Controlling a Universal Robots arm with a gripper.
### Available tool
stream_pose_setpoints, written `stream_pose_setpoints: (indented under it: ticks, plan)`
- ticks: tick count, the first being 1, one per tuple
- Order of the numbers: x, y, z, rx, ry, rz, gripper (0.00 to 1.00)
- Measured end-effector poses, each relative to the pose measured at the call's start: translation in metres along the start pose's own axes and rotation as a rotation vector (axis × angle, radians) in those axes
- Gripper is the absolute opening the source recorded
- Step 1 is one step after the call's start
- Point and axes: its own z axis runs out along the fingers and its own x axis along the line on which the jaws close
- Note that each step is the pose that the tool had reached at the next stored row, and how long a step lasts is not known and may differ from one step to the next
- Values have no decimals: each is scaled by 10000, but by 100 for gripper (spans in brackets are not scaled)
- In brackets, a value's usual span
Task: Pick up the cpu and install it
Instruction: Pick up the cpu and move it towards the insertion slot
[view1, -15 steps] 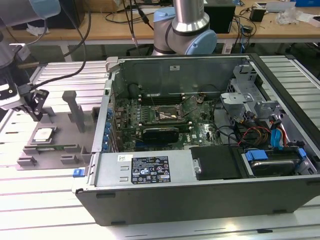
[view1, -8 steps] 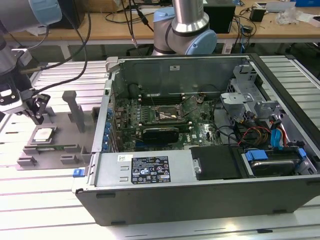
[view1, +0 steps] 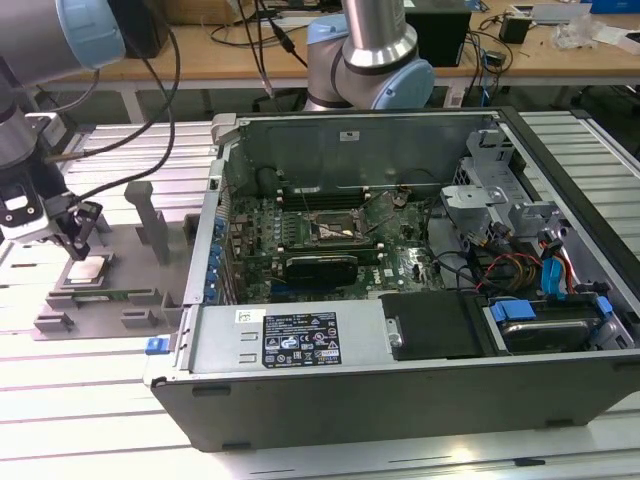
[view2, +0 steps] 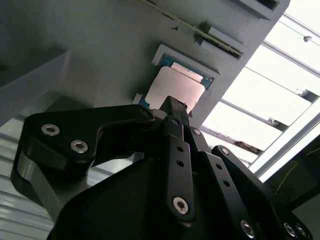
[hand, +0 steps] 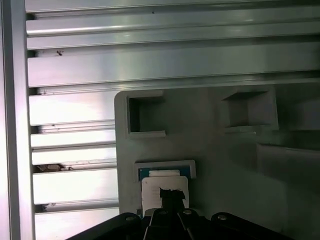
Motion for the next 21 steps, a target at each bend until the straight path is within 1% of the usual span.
stream_pose_setpoints:
  ticks: [5,7,13,21]
  plan:
    - [5,-36,85,-2,7,-116,11]
    - [4,-49,106,-4,6,-153,11]
    - [6,-53,147,-11,22,-459,11]
    - [7,-54,155,-11,23,-481,11]
